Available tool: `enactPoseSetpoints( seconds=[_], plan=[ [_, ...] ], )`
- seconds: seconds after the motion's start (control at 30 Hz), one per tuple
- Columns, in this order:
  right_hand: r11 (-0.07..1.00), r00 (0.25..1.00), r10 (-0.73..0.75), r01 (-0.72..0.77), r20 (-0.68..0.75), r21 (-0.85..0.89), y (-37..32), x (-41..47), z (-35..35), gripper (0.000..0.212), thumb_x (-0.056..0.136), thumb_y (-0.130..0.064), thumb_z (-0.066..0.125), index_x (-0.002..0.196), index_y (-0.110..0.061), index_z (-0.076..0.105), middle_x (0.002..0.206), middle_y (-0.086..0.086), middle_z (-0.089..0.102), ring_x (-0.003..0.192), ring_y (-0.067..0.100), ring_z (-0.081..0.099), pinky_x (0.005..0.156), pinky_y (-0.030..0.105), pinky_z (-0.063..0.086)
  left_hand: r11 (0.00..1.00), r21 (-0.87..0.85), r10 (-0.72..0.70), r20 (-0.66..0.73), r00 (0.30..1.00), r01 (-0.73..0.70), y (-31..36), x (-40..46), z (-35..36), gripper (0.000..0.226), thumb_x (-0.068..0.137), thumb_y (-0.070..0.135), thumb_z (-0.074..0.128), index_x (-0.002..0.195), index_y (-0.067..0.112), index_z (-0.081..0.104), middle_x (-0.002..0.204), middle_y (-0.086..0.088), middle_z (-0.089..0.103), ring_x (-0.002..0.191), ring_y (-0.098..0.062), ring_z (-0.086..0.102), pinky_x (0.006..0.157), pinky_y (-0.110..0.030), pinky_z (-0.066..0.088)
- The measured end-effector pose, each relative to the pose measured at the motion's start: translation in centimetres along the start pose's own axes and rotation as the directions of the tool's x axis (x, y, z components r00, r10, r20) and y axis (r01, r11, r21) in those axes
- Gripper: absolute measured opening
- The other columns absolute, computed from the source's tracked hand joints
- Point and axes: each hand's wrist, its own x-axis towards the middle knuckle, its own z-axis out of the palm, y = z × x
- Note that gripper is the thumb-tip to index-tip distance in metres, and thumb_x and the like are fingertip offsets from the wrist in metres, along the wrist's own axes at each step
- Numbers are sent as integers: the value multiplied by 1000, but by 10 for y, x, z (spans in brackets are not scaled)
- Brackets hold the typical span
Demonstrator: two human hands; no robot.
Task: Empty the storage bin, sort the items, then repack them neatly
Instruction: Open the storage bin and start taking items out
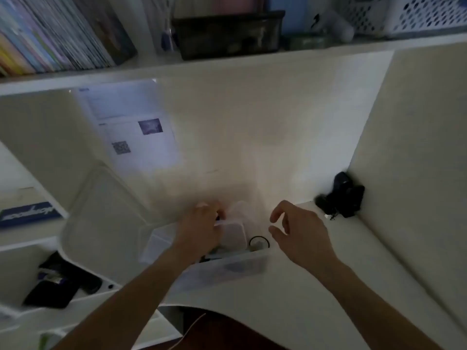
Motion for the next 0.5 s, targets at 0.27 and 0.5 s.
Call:
enactPoseSetpoints(
  seconds=[0.27,0.5],
  plan=[
    [978,966,32,22,258,-206,24,40,89,29,78,0,57,89,-26,49,67,-4,52,70,25,57,58,28,36,989,142,-69,246,967,34,-24,11,51,29,81,1,53,98,24,58,98,-4,66,86,-25,63,66,-28,44],
    [958,968,-43,110,246,-264,54,55,168,44,85,-25,61,126,-21,47,112,6,54,102,28,55,76,38,53,954,292,17,186,982,-72,-73,15,114,40,91,28,41,130,19,46,133,-7,50,119,-27,46,96,-38,43]
  ],
)
